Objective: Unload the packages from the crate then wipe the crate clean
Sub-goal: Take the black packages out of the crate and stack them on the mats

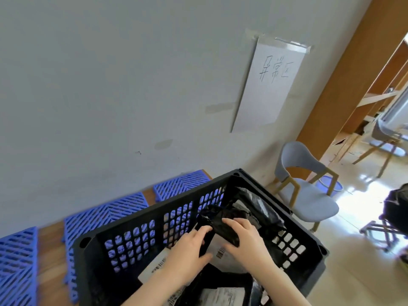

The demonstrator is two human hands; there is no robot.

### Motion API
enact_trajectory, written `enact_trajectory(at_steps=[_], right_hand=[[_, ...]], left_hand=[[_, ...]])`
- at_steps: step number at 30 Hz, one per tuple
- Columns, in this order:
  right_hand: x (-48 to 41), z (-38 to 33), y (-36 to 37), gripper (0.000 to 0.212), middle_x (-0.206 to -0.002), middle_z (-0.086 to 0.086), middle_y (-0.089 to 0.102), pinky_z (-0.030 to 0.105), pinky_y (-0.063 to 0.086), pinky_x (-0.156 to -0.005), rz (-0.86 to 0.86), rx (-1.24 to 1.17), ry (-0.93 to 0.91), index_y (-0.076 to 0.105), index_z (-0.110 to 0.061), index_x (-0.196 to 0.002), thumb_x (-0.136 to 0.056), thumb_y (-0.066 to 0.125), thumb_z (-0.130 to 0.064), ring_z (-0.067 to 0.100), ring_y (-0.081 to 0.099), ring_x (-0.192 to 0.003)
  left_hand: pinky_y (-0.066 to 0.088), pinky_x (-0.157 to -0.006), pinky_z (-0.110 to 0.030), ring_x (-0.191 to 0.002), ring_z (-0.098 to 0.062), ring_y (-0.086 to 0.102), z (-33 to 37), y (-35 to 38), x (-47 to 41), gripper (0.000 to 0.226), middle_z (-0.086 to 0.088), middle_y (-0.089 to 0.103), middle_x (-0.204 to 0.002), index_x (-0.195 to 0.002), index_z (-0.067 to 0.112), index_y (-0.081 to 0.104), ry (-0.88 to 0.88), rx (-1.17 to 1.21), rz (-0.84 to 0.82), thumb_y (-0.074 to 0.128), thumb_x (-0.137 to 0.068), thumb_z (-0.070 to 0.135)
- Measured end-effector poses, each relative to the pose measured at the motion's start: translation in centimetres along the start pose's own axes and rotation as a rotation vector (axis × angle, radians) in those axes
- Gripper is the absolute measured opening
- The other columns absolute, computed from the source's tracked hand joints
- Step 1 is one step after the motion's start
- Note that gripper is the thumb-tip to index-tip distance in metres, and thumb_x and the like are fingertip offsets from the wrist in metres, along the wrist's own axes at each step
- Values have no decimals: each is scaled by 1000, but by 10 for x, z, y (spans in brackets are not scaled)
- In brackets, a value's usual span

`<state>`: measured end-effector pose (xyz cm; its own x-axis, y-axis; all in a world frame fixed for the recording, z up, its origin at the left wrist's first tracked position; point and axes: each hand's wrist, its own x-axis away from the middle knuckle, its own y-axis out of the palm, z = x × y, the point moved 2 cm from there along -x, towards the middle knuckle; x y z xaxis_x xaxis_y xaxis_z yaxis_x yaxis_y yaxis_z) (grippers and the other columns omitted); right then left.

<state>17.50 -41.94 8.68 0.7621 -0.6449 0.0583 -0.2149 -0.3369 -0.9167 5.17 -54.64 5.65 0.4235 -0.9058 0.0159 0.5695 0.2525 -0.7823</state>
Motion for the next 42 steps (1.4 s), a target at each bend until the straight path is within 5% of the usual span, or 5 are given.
enact_trajectory(at_steps=[12,26,31,37,42], right_hand=[[-18,28,6,58,-142,-3,28,43,40,-99,-127,177,-203,35,-43,-142,-92,56,-23,23,29,-129],[-14,-13,-47,39,-129,-14,52,31,46,-86,111,-271,-501,50,-33,-135,-97,50,-25,9,42,-121],[-5,-53,-63,36,-120,-13,58,31,47,-89,161,-462,-580,56,-28,-130,-95,55,-21,11,50,-113],[17,-114,-74,37,-110,-13,63,26,52,-84,91,-701,-577,54,-27,-129,-93,59,-22,5,60,-101],[41,-167,-53,36,-102,-19,63,16,51,-66,2,-831,-546,51,-35,-124,-91,62,-25,-2,60,-92]], left_hand=[[39,-101,-21,-125,-6,43,27,35,12,82,12,43,-135,-152,44,8,-192,-42,210,62,-90,41],[25,-103,-6,-136,5,22,68,16,68,77,24,3,-150,-148,44,21,-258,-38,622,67,-87,44],[19,-119,-31,-146,-6,7,64,-11,99,77,20,-1,-153,-138,62,13,-325,-50,765,67,-84,52],[32,-94,-2,-122,17,31,57,-45,129,91,23,23,-137,-135,65,1,-367,159,900,72,-82,43],[25,-93,3,-116,37,15,37,-73,171,97,49,16,-127,-137,65,-1,-362,176,995,74,-81,42]])
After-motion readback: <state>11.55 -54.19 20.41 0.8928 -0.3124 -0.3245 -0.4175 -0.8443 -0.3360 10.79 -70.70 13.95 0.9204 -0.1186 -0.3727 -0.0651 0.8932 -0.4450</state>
